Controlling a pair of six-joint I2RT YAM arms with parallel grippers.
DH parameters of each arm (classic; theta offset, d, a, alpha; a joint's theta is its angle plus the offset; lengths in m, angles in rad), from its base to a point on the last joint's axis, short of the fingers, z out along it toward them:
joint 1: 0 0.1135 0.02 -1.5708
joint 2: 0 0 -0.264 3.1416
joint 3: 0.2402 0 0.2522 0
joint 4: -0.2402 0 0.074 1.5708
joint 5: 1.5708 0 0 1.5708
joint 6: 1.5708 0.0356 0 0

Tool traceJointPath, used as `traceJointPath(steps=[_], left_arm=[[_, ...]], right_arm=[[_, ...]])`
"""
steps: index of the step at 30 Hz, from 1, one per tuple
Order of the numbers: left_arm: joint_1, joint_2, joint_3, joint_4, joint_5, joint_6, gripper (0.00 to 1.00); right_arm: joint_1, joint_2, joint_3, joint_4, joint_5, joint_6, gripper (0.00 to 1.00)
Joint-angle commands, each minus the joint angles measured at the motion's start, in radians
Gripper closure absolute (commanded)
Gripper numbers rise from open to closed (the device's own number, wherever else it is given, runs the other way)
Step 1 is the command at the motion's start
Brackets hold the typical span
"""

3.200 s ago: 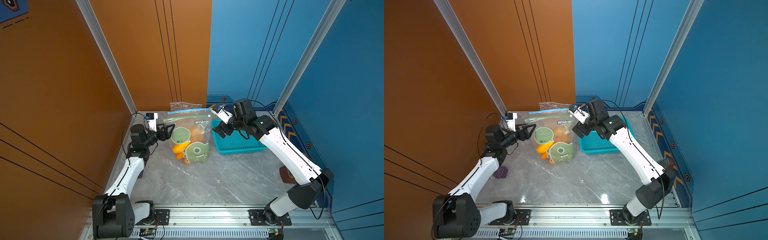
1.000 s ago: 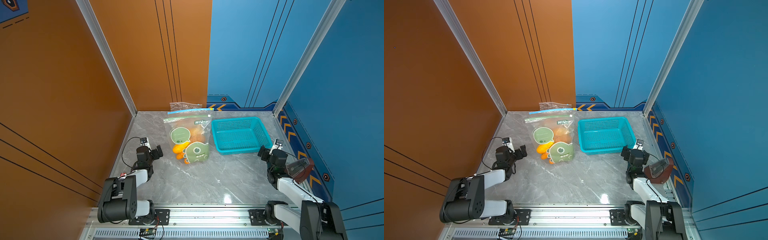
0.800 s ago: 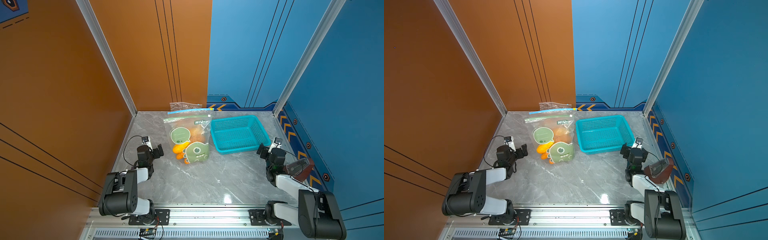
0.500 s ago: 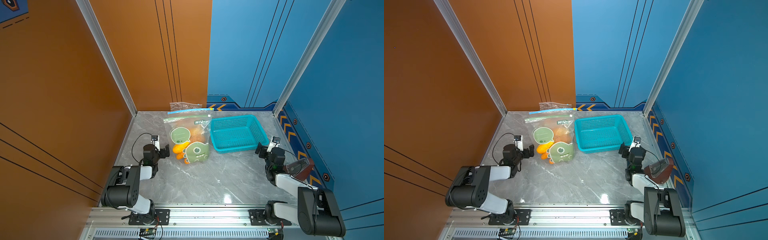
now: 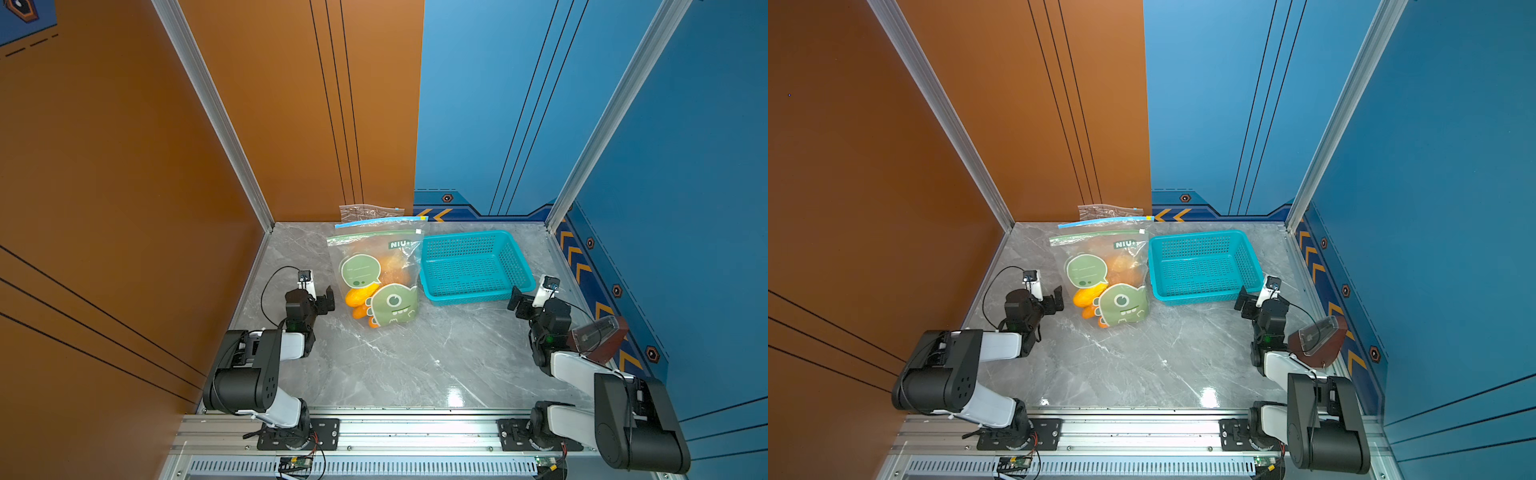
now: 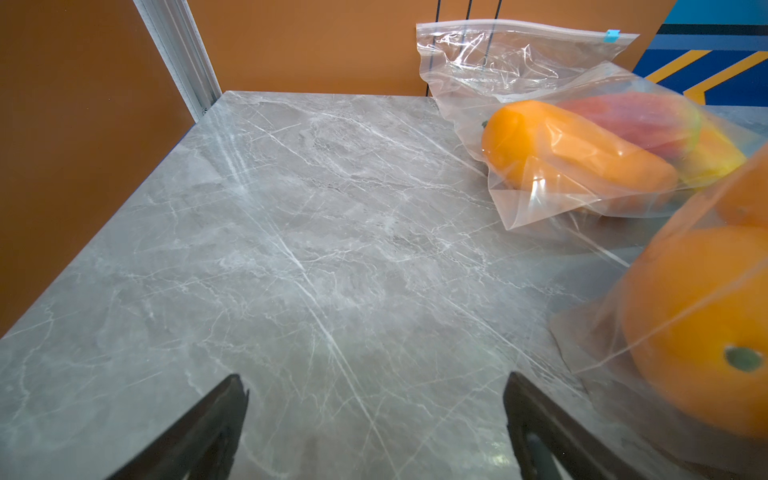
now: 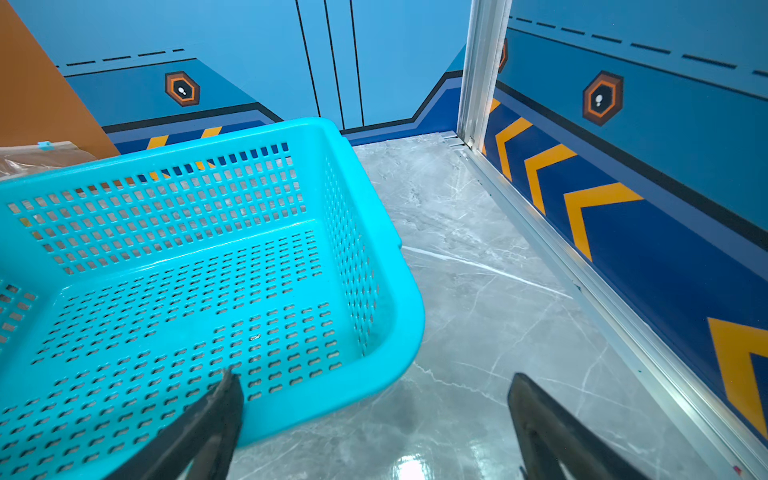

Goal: Place the mango in a zip-top bag and seal the zipper
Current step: Reset both arms

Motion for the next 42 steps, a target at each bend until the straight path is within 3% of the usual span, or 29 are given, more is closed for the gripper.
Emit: traceJointPath(steps=[1, 8, 20, 27, 42], left_arm=[[-0.010, 0.002, -0.009, 0.019, -0.036, -0.003, 0.02], [-0.012, 0.002, -0.009, 0.020, -0.040, -0.002, 0.02], [-0.014, 0.002, -0.009, 0.020, -0.041, -0.001, 0.02], [-0.032, 0.002, -0.007, 0.018, -0.093, 0.008, 0.02], [-0.061, 0.000, -0.009, 0.020, -0.117, 0.034, 0.02]], right_arm=[[-0.008, 0.014, 0.001, 0.019, -0.016, 0.015, 0.00], [0.061, 0.055, 0.039, 0.000, -0.002, -0.015, 0.00], [0.063, 0.277, 0.050, 0.202, 0.018, -0.008, 0.00], [0.069, 0.269, 0.103, 0.083, 0.010, -0.022, 0.00], [0.084, 0.271, 0.112, 0.071, 0.038, -0.030, 0.00]])
